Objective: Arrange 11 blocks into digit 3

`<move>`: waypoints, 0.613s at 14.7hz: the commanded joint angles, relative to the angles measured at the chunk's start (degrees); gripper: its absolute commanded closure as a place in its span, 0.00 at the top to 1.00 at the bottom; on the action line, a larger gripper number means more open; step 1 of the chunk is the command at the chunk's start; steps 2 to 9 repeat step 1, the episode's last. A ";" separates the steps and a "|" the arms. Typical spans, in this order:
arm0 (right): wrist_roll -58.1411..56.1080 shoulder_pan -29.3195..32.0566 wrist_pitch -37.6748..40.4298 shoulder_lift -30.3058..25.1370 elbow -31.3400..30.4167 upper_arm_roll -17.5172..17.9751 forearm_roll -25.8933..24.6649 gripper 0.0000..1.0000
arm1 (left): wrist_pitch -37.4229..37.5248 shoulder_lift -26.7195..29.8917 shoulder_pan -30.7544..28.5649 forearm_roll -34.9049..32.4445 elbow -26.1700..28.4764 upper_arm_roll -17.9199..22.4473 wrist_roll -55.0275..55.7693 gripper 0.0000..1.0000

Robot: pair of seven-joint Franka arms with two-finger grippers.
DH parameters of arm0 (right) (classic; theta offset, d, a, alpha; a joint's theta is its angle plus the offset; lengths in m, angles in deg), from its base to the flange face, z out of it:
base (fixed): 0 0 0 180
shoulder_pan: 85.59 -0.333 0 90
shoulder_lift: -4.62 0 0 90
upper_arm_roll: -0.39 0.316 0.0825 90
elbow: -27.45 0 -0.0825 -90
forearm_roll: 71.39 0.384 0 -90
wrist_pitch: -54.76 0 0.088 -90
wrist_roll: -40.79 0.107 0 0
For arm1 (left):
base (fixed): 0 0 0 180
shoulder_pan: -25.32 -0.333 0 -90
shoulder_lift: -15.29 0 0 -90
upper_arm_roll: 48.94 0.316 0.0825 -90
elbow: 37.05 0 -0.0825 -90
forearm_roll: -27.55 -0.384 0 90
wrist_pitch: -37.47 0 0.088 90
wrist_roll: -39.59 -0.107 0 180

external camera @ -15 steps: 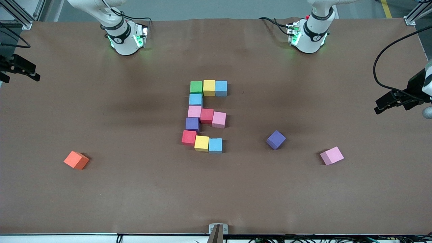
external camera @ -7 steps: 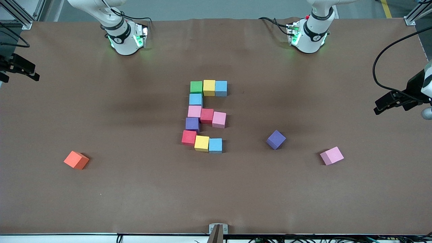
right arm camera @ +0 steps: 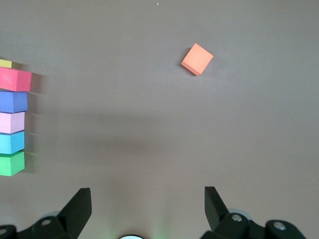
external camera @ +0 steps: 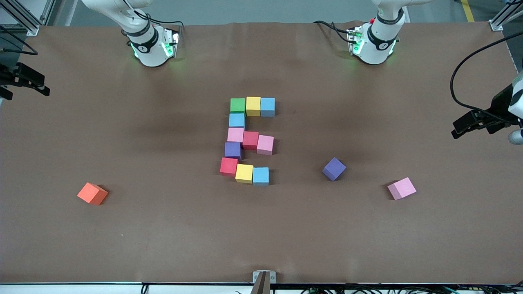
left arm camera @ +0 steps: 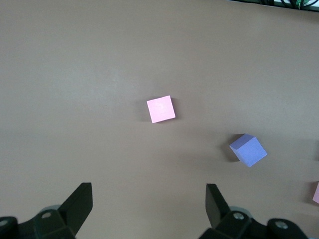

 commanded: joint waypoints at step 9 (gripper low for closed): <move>-0.54 0.05 0.62 -0.90 -0.58 0.59 -0.70 1.00 | 0.31 0.00 0.09 0.85 -0.74 0.11 -0.27 1.00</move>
